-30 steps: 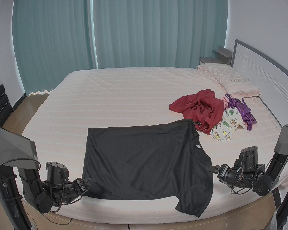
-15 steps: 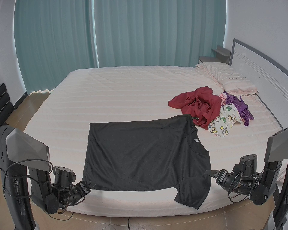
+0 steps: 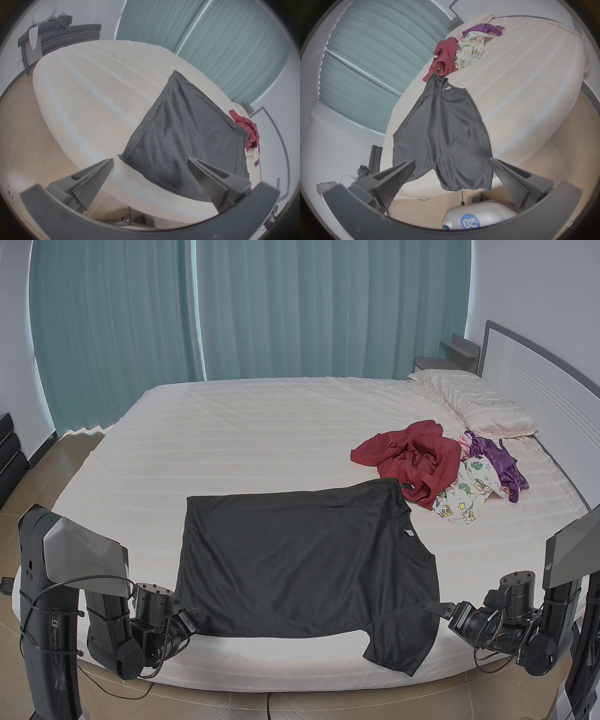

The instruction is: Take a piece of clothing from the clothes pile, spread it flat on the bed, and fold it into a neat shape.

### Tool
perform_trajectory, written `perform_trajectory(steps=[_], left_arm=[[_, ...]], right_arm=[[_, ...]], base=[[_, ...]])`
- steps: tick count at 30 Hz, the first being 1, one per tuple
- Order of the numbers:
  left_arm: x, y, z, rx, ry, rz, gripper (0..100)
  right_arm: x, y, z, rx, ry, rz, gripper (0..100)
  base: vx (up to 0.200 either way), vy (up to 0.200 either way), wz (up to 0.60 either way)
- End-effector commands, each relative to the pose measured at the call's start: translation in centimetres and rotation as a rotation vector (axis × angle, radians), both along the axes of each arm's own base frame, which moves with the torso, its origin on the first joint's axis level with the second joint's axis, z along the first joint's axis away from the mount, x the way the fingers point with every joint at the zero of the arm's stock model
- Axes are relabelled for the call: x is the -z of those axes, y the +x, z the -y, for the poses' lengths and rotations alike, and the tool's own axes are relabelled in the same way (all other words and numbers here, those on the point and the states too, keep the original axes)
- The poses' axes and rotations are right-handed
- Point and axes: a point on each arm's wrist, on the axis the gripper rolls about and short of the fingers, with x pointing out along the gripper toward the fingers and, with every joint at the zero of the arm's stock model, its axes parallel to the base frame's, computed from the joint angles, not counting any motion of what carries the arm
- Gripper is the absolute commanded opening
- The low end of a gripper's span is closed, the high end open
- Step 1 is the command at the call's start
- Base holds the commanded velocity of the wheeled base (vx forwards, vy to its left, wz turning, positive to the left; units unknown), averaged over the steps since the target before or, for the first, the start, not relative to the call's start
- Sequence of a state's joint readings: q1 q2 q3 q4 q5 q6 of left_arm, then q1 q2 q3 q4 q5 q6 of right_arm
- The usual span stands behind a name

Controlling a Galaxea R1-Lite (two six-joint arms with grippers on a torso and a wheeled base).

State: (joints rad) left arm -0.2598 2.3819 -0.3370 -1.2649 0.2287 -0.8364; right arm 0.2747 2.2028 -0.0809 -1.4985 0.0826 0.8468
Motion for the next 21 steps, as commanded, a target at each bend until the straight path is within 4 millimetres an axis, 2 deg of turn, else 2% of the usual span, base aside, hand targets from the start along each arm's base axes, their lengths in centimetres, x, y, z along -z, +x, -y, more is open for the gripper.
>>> perform_trajectory(steps=[1,3,6,8,14,18,21], left_arm=[[0.9,-0.1,0.2,0.018,0.022,-0.025,0],[0.9,-0.2,0.1,0.016,0.023,-0.027,0],[0.8,-1.8,0.0,-0.026,-0.010,-0.058,0],[0.5,-2.1,-0.1,-0.050,-0.052,-0.018,0],[0.8,-2.3,-0.2,-0.048,-0.073,0.063,0],[1.0,-2.4,-0.3,-0.038,-0.046,0.055,0],[1.0,-2.7,-0.3,-0.038,-0.036,0.046,0]], right_arm=[[0.3,-0.3,-0.1,-0.008,-0.006,-0.023,100],[0.3,-0.4,-0.1,-0.012,-0.008,-0.024,100],[0.9,-0.8,-0.3,-0.022,-0.022,-0.055,100],[1.0,-1.2,-0.4,-0.030,-0.033,-0.066,100],[1.5,-0.8,-0.4,-0.042,-0.050,-0.041,100],[1.7,-0.8,-0.4,-0.050,-0.057,-0.046,100],[2.6,-0.9,-0.3,-0.047,-0.070,-0.082,100]], base=[[0.000,0.000,0.00],[0.000,0.000,0.00],[0.000,0.000,0.00],[0.000,0.000,0.00],[0.000,0.000,0.00],[0.000,0.000,0.00],[0.000,0.000,0.00]])
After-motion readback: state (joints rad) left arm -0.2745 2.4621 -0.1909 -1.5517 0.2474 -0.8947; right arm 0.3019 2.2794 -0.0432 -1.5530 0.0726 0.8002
